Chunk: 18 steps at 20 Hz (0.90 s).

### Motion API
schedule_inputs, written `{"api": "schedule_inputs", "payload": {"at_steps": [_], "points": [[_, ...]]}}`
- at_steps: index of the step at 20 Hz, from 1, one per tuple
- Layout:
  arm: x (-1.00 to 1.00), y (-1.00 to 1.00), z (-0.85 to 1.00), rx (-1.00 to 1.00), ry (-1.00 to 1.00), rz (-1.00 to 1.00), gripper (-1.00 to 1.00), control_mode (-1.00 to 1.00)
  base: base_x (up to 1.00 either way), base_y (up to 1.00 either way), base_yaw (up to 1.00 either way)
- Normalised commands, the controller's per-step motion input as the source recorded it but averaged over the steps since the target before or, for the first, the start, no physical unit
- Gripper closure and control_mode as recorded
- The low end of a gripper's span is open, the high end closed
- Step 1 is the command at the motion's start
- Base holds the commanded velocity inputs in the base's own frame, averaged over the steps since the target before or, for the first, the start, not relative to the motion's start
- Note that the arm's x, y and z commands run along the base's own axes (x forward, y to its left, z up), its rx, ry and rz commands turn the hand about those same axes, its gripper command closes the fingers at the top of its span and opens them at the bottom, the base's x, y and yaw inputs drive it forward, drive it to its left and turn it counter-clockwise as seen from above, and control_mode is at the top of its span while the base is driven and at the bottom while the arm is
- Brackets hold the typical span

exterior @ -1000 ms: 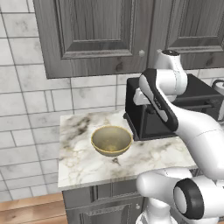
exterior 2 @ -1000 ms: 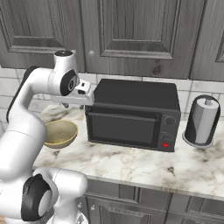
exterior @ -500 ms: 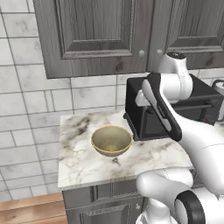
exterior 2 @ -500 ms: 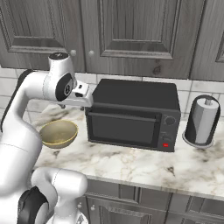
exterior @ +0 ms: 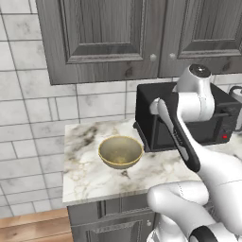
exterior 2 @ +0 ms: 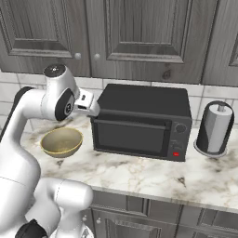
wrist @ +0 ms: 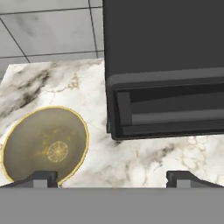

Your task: Open the cabinet. Pick the mango and kiwi from the cabinet and place them into the bowl. Then close the cabinet.

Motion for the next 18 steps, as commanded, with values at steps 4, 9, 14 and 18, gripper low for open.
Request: {"api": "schedule_inputs", "payload": {"at_steps": [4, 9, 14, 18], "points": [[-0.03, -0.03, 0.17, 0.00, -0.17, -0.02, -1.00, -1.00, 0.00, 0.00, 0.00], [0.00, 0.00, 0.28, 0.00, -0.13, -0.02, -1.00, -1.00, 0.00, 0.00, 0.00], [0.00, 0.00, 0.42, 0.01, -0.02, -0.03, -1.00, -1.00, 0.00, 0.00, 0.00], [0.00, -0.06, 0.40, 0.02, 0.00, -0.02, -1.00, -1.00, 0.00, 0.00, 0.00]]}}
